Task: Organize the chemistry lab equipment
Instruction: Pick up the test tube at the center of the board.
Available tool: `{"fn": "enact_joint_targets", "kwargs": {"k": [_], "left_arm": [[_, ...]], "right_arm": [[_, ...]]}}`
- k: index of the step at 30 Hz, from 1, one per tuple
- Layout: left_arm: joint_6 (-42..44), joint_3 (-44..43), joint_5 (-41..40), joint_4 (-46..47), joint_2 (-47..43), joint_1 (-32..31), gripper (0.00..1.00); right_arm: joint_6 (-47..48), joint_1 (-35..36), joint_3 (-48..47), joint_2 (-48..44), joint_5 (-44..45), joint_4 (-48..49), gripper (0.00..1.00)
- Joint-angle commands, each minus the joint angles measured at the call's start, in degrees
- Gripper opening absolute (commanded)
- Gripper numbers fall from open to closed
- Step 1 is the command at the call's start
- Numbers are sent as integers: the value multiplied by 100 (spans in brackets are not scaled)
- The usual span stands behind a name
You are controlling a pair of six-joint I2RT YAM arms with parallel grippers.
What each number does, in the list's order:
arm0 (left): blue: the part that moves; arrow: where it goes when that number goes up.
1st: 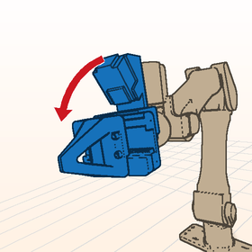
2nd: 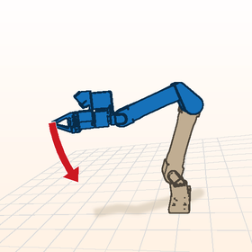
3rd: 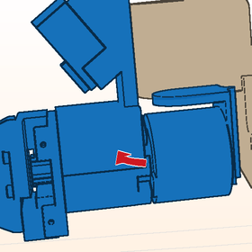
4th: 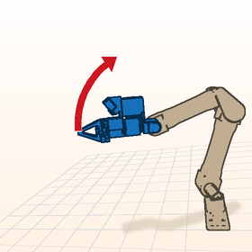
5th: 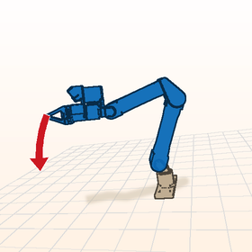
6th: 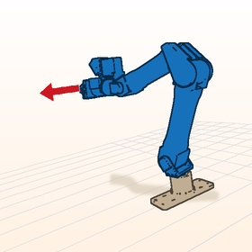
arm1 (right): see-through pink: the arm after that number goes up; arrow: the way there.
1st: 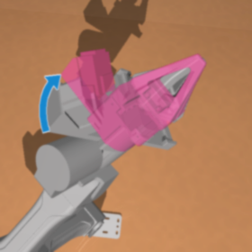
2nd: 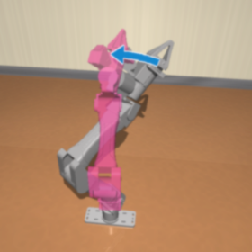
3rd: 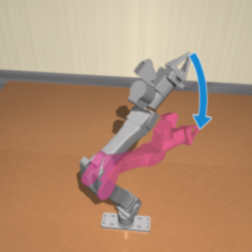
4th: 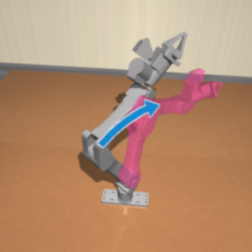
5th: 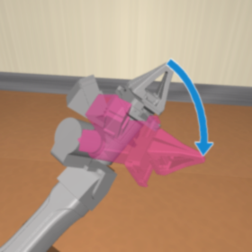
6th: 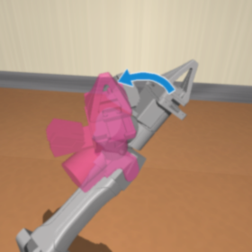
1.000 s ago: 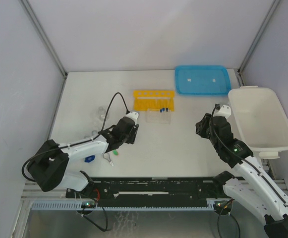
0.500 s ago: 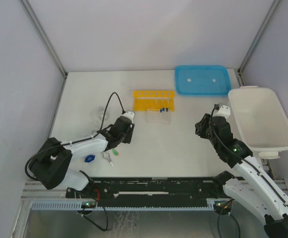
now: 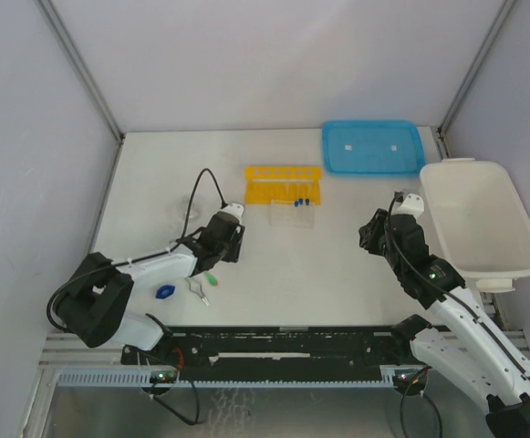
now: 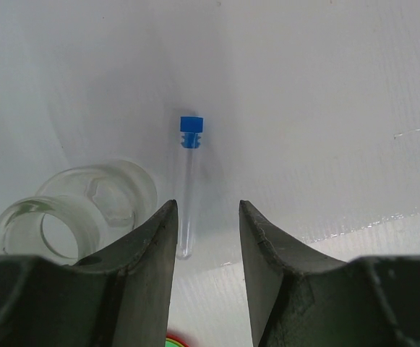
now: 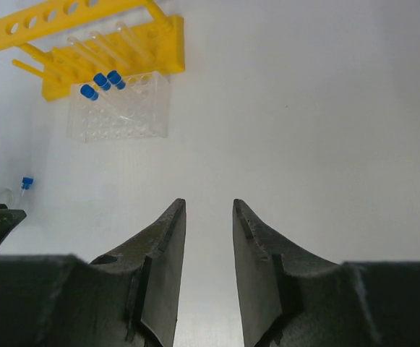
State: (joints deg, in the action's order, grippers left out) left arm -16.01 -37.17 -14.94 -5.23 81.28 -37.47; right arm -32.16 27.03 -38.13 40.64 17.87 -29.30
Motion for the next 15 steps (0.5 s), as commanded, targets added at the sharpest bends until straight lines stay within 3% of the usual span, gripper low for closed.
{"fn": "enact_joint_targets", "kwargs": {"k": [1,15], "left_arm": [[-94,31,162,54,3,130,44],[-94,-87,646,-52,246,170,36]], "right_arm": [[94,-19,-13,-19,6,271,32],[104,-21,-13,-22,6,296,32]]}}
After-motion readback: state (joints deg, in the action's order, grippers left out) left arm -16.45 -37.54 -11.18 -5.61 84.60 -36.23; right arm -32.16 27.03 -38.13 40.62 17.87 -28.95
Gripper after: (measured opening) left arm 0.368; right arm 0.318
